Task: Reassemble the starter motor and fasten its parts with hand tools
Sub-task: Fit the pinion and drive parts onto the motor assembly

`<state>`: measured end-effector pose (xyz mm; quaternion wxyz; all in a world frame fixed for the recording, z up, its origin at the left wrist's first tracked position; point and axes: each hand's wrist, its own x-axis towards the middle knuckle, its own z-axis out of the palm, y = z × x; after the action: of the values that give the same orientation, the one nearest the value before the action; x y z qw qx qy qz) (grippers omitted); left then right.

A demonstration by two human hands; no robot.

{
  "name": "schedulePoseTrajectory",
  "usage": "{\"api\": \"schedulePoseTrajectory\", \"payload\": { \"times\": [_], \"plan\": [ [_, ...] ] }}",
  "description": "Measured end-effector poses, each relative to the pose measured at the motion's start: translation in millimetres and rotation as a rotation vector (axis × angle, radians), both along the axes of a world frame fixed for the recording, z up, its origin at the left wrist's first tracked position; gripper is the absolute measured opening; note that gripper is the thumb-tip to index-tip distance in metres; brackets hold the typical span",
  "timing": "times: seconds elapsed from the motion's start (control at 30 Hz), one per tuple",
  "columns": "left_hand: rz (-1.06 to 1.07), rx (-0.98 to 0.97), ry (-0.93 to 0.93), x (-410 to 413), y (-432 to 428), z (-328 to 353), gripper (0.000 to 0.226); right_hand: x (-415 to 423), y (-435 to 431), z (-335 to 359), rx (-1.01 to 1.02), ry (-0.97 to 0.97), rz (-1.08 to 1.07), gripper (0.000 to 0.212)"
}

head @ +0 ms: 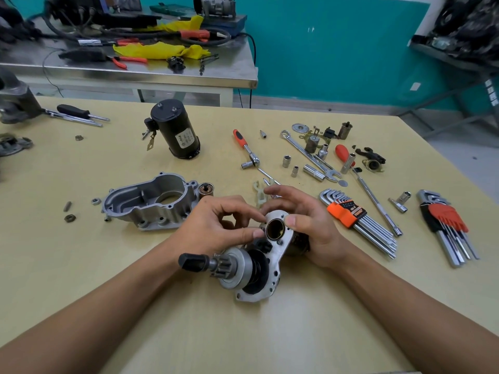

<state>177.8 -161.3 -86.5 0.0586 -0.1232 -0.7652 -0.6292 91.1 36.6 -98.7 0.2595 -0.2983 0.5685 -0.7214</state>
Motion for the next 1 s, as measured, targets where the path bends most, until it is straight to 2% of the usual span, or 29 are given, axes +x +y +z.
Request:
{"api": "schedulePoseTrajectory", "payload": {
  "times": [0.07, 0.17, 0.27, 0.37, 0.5, 0.6, 0.7, 0.83, 1.0],
  "plan": [
    [0.031, -0.013, 0.011, -0.2, 1.7, 0.6, 0.015, -0.1, 0.0, -0.2, 0.000, 0.004, 0.000, 0.056],
    [-0.031, -0.031, 0.006, 0.3, 0.9, 2.4, 0.012, 0.0, -0.6, 0.3, 0.007, 0.013, -0.003, 0.055],
    [-0.103, 0.004, -0.020, 1.3, -0.4, 2.6, 0.025, -1.0, 0.0, -0.3, 0.013, 0.020, -0.009, 0.056],
    [-0.055, 0.059, -0.036, 1.4, -0.4, 3.4, 0.021, -0.7, 0.0, 0.3, 0.003, 0.002, 0.000, 0.058],
    [0.011, 0.019, -0.024, 1.2, 1.4, 4.2, 0.018, -2.1, 0.5, -1.1, -0.006, -0.003, 0.016, 0.060],
    [0.010, 0.107, -0.130, 2.0, 3.3, 4.2, 0.014, -3.1, -0.6, -1.6, 0.000, 0.013, 0.008, 0.062],
    [0.003, 0.113, -0.231, -0.1, 7.5, 3.5, 0.028, -2.4, -4.5, 1.9, 0.027, 0.109, -0.043, 0.063],
    [-0.060, 0.136, -0.293, -5.7, 6.0, 4.1, 0.036, 0.6, -14.4, 11.1, 0.055, 0.214, -0.103, 0.057],
    [-0.070, 0.202, -0.378, -17.1, -2.9, 1.9, 0.029, 3.8, -22.9, 13.8, 0.229, 0.291, -0.219, 0.029]
  ]
}}
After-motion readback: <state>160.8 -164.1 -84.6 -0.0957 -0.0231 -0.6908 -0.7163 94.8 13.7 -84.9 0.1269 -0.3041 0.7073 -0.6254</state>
